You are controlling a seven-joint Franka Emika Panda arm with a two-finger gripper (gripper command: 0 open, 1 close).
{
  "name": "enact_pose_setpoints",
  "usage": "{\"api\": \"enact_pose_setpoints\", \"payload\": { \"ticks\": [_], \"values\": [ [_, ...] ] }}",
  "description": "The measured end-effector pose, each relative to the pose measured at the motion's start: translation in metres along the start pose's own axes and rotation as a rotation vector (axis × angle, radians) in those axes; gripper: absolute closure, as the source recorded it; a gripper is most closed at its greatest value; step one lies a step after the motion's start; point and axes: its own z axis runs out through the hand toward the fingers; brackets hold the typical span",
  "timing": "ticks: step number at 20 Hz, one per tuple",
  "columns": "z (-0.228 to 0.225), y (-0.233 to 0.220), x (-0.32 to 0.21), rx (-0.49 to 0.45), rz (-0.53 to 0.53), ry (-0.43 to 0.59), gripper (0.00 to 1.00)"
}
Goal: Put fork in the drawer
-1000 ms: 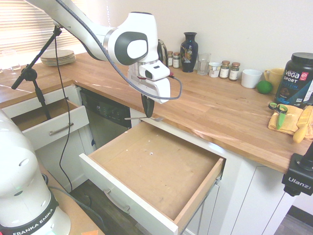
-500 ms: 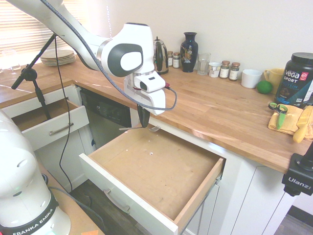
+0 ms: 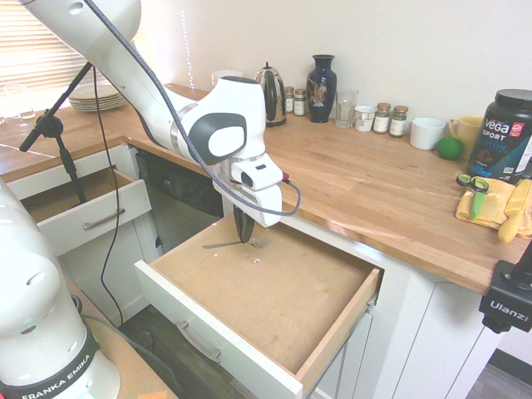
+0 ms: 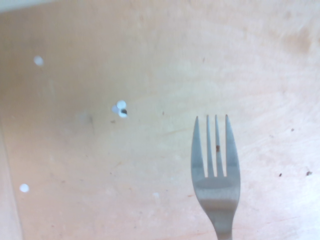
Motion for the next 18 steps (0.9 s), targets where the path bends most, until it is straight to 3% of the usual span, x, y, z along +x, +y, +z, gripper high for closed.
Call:
{"api": "enact_pose_setpoints", "payload": {
  "ticks": [10, 18],
  "values": [
    [0.061, 0.013, 0.011, -0.047, -0.008, -0.044, 1.0],
    [0.081, 0.023, 0.016, -0.06, -0.015, -0.063, 1.0]
  ]
}}
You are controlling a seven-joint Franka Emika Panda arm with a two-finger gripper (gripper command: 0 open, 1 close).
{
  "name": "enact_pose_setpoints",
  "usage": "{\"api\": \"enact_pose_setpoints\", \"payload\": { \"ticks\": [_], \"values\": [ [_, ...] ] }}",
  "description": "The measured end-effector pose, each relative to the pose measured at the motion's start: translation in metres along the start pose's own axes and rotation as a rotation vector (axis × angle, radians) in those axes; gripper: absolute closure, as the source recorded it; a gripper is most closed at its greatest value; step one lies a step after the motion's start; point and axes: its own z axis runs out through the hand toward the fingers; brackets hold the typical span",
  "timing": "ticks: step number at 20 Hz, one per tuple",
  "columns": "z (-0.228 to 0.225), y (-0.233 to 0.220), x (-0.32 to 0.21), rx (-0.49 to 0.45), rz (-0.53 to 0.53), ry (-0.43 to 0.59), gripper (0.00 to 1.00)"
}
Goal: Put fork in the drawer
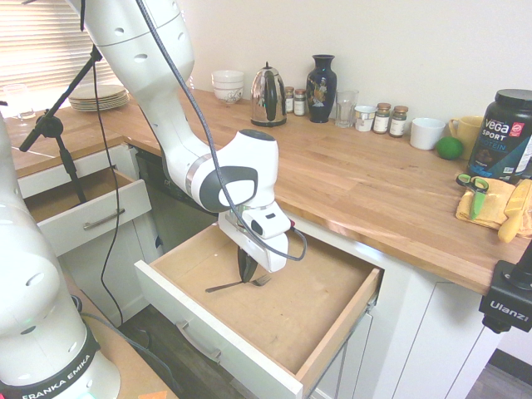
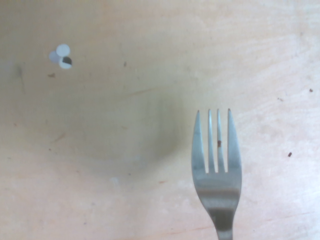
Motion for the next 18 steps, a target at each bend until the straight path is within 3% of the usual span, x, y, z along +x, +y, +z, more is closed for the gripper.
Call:
{"api": "enact_pose_setpoints", "payload": {
  "ticks": [9, 18],
  "values": [
    [0.025, 0.004, 0.011, 0.003, -0.017, -0.009, 1.0],
    [0.026, -0.032, 0.043, 0.006, -0.03, -0.003, 1.0]
  ]
}}
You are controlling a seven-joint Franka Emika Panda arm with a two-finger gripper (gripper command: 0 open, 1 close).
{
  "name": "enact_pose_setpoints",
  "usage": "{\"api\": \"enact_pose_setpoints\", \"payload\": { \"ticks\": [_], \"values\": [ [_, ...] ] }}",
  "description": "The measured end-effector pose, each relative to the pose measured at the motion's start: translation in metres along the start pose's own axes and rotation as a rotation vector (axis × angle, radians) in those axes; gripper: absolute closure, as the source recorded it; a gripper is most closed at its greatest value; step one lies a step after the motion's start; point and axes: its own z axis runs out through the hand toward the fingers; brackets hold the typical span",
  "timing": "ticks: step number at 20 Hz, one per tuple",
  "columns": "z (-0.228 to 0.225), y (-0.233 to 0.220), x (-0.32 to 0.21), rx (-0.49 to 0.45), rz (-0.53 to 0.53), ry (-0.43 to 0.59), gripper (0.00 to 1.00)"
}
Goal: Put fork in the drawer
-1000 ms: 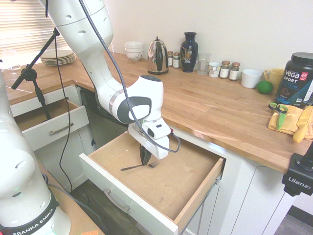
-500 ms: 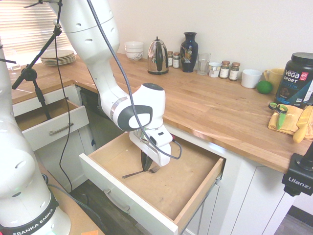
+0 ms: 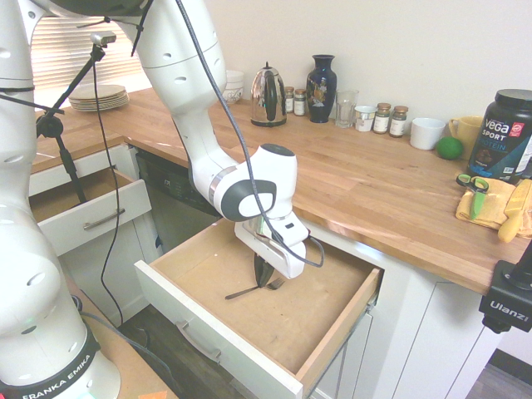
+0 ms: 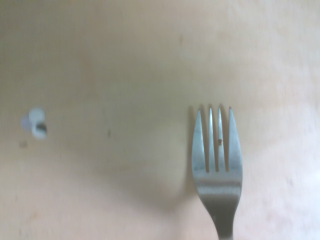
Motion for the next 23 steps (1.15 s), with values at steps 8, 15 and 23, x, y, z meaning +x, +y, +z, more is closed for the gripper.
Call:
{"api": "enact_pose_setpoints", "payload": {
  "ticks": [8, 15, 23],
  "values": [
    [0.006, -0.014, 0.01, -0.012, -0.007, -0.007, 0.0],
    [0.007, -0.02, 0.003, -0.016, -0.013, -0.009, 0.0],
    [0.009, -0.024, -0.003, -0.021, -0.006, -0.011, 0.0]
  ]
}}
